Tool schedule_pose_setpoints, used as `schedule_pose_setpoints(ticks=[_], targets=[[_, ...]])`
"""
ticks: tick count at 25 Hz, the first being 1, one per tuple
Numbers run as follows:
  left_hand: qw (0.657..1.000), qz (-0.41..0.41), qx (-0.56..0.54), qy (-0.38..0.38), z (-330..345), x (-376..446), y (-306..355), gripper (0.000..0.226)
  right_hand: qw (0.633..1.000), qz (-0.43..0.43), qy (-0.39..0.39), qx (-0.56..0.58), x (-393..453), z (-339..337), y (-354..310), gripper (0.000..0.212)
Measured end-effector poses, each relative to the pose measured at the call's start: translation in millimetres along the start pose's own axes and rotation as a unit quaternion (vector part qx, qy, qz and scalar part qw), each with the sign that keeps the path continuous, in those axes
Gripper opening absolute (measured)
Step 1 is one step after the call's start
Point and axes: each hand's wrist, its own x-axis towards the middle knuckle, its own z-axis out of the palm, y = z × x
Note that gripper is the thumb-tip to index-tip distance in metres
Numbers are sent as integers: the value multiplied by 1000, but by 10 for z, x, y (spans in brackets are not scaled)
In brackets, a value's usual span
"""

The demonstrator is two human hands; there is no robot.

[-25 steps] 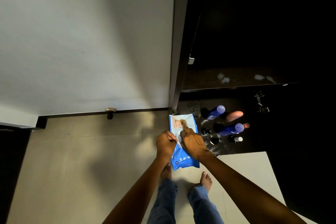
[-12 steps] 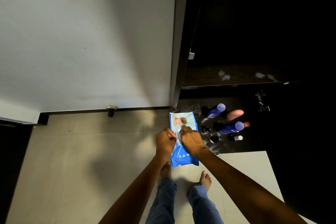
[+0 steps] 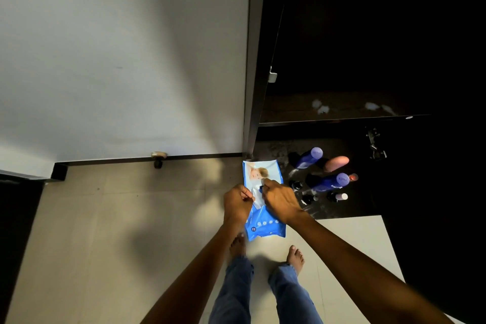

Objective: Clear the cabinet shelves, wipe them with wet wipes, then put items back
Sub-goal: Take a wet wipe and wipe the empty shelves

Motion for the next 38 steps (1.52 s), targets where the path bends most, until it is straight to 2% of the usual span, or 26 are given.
schedule_pose_setpoints(ticks=[5, 8, 10, 13, 17, 24, 27, 30, 32, 34, 38], targets=[[1000, 20, 6, 4, -9, -4, 12, 4, 1000, -6, 12, 4, -80, -40, 12, 35], [1000, 20, 3, 7, 1, -8, 19, 9, 1000, 0, -14, -13, -85, -26, -3, 45], [1000, 12, 0, 1, 12, -17, 8, 7, 1000, -7, -25, -3, -79, -7, 0, 41], [1000, 27, 6, -3, 3, -18, 17, 6, 997, 5, -23, 70, -69, -38, 33, 29], [999, 47, 4, 15, -23, 30, 83, 20, 982, 57, -19, 181, 7, -146, 100, 23], [999, 40, -5, 18, 21, 17, 116, 18, 959, 58, -38, 276, 15, -164, 181, 14], [999, 43, 11, 20, 47, 56, 40, 12, 927, 96, -35, 361, -20, -213, 172, 15], [999, 37, 15, 25, 67, 107, -52, 6, 862, 154, -41, 481, -21, -288, 132, 22], [999, 37, -17, 22, 66, 111, -49, 4, 840, 185, 0, 510, 10, -262, 134, 19], [997, 52, -65, -3, 49, 65, 9, 11, 819, 222, 52, 526, 10, -196, 143, 18], [988, 93, -104, -61, -9, -22, 179, 36, 744, 243, 131, 608, -96, -272, 49, 14]])
